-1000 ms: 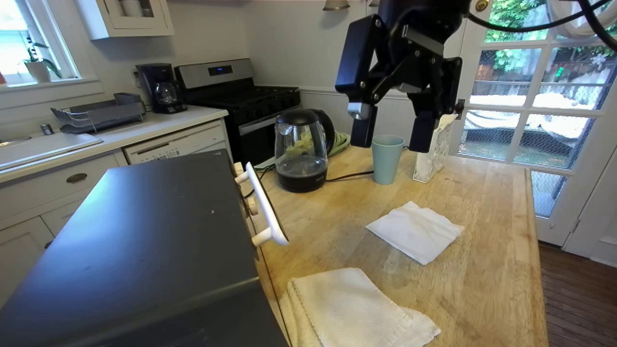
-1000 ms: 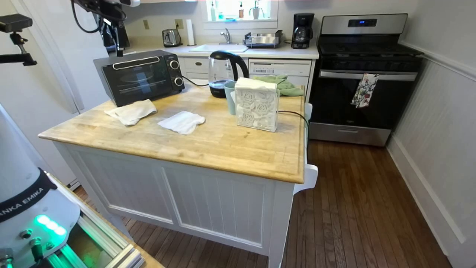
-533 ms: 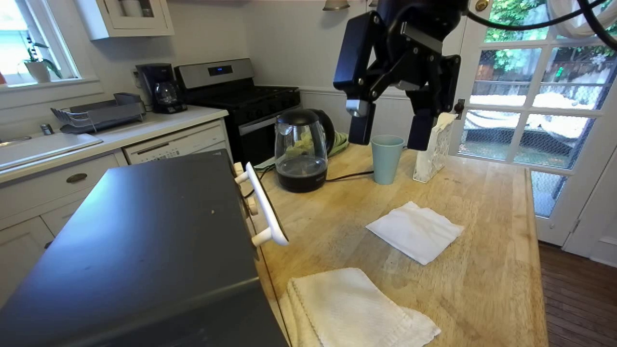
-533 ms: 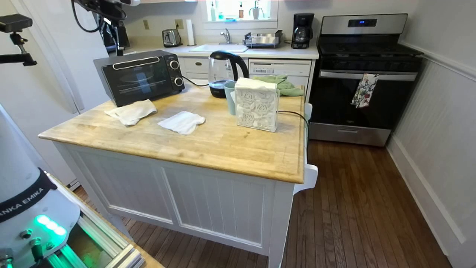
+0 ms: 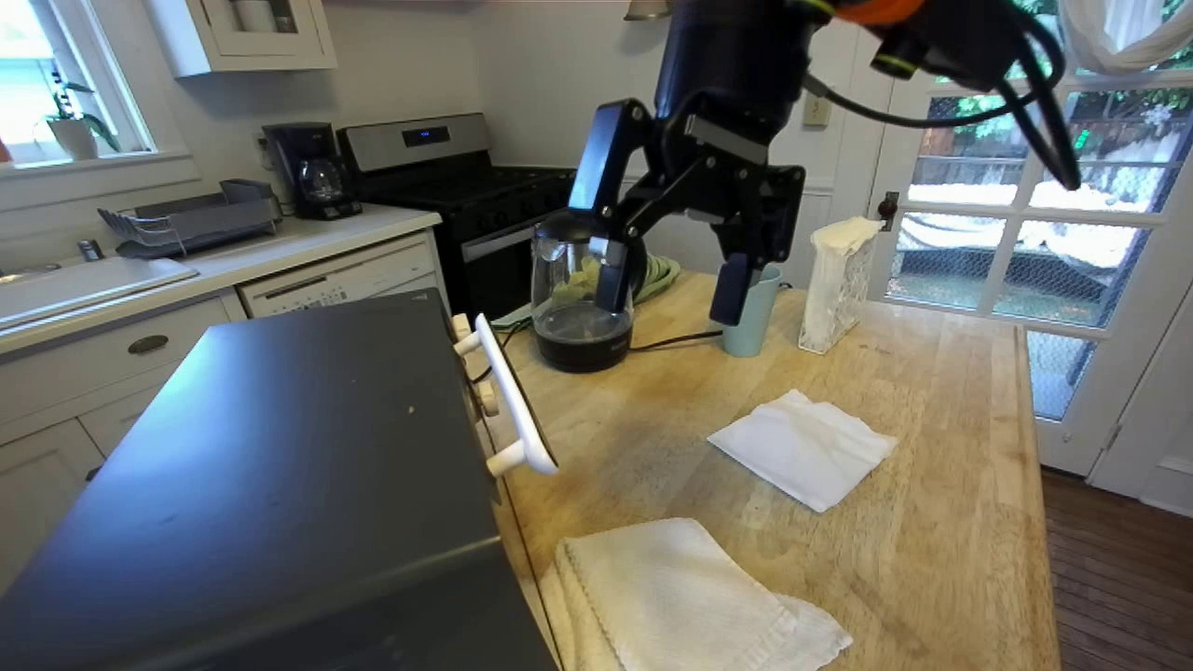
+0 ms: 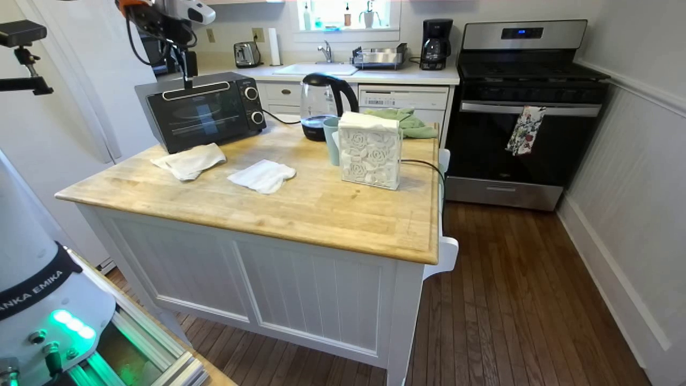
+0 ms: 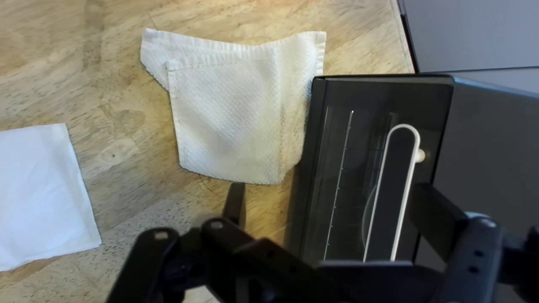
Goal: Open the toaster oven door
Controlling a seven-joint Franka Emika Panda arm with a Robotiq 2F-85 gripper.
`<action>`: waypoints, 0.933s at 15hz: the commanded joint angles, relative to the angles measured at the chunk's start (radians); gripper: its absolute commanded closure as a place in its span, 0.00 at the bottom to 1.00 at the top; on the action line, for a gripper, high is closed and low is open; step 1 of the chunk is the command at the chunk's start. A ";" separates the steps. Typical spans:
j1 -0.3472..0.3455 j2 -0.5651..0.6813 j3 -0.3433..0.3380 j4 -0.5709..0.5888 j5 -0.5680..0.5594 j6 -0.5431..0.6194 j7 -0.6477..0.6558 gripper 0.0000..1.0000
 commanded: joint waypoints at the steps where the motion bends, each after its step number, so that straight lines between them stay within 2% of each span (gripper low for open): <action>1: 0.031 0.114 -0.005 0.079 0.035 0.087 0.015 0.00; 8: 0.050 0.240 -0.004 0.150 0.047 0.216 0.022 0.00; 14: 0.049 0.283 -0.009 0.171 0.051 0.225 0.029 0.00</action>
